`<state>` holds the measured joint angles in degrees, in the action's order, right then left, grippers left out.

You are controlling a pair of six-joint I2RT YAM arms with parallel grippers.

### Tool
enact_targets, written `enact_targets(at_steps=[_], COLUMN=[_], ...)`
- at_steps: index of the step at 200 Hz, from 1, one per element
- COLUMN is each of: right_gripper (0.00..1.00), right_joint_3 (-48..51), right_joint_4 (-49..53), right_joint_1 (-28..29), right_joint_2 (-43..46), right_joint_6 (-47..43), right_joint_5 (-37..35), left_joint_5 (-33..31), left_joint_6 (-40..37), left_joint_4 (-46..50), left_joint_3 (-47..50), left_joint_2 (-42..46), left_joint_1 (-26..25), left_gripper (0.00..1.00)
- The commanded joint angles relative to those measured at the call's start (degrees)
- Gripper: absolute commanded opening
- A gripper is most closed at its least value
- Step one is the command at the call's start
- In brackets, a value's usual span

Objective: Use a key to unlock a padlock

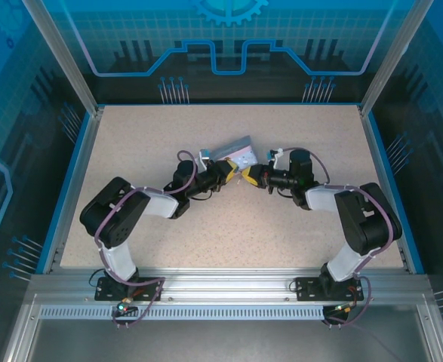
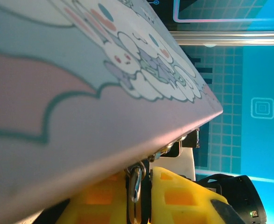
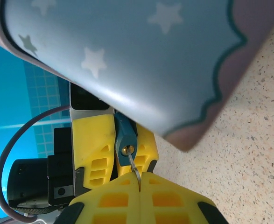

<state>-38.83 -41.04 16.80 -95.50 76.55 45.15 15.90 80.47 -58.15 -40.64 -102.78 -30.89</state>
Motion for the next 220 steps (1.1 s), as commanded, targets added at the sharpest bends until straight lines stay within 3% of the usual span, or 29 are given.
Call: enact_targets(at_steps=[1, 67, 121, 220], right_gripper=[0.0, 0.0, 0.0, 0.0], right_joint_3=[-3.0, -1.6, 1.1, 0.1], right_joint_4=[-2.0, -2.3, -7.7, -4.5], right_joint_1=[0.3, 3.2, 4.2, -0.3], right_joint_2=[-1.0, -0.9, -2.7, -3.8], right_joint_6=[1.6, 2.0, 4.2, 0.9], right_joint_5=[-0.4, -3.0, -5.0, -2.8], left_joint_5=[5.2, 2.8, 0.1, 3.6], left_joint_6=[-3.0, -2.3, 2.8, 2.3], left_joint_4=[-0.2, -1.3, -9.4, -7.3], left_joint_3=[-1.2, -1.5, -0.9, -0.6], left_joint_2=[2.9, 2.0, -1.4, -0.2], left_joint_1=[-2.0, -3.1, -4.4, -4.1], left_gripper=[0.0, 0.0, 0.0, 0.0])
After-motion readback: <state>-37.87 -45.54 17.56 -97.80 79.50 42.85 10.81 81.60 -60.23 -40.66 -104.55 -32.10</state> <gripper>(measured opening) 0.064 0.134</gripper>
